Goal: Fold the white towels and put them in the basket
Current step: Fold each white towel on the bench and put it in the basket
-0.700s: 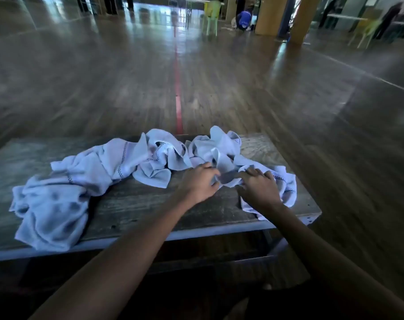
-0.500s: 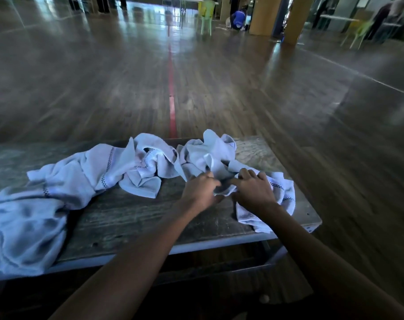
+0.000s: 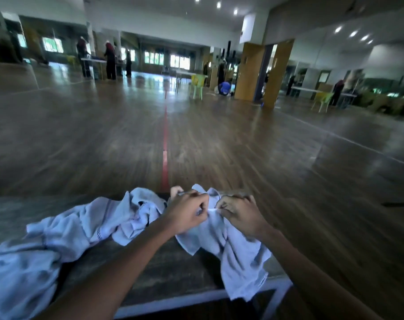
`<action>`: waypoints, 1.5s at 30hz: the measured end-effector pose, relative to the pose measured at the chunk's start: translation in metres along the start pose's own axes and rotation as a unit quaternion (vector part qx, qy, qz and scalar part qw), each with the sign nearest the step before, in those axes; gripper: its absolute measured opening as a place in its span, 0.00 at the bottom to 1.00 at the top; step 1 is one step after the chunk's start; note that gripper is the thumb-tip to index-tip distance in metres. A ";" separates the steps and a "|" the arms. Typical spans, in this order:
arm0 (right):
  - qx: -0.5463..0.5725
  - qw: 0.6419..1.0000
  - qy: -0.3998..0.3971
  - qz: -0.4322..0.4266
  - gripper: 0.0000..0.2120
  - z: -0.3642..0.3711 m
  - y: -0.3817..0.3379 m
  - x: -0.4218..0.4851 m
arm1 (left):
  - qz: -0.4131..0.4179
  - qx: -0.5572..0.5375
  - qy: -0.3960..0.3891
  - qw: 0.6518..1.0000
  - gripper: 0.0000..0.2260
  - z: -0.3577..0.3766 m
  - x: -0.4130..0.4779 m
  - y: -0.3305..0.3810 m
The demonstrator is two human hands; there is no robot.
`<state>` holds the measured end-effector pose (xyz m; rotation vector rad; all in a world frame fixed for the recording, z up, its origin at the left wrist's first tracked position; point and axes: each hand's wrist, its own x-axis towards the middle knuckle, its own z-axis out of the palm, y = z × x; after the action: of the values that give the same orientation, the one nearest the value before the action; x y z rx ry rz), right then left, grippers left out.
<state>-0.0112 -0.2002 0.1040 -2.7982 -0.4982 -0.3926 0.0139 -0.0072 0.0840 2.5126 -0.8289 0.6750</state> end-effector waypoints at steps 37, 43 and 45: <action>0.261 0.953 -0.149 -0.038 0.09 -0.280 -0.088 0.050 | 0.067 0.069 0.003 0.995 0.02 -0.330 0.098 0.018; 0.212 0.964 -0.160 -0.026 0.06 -0.284 -0.082 0.041 | 0.029 0.035 0.009 0.999 0.04 -0.344 0.082 0.002; 0.192 0.972 -0.132 -0.030 0.06 -0.280 -0.088 0.044 | 0.009 -0.001 -0.043 0.999 0.05 -0.334 0.077 0.005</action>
<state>-0.0639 -0.1944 0.3959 -2.4691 -0.6403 0.0661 -0.0397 0.1264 0.3951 2.5506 -0.8833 0.5765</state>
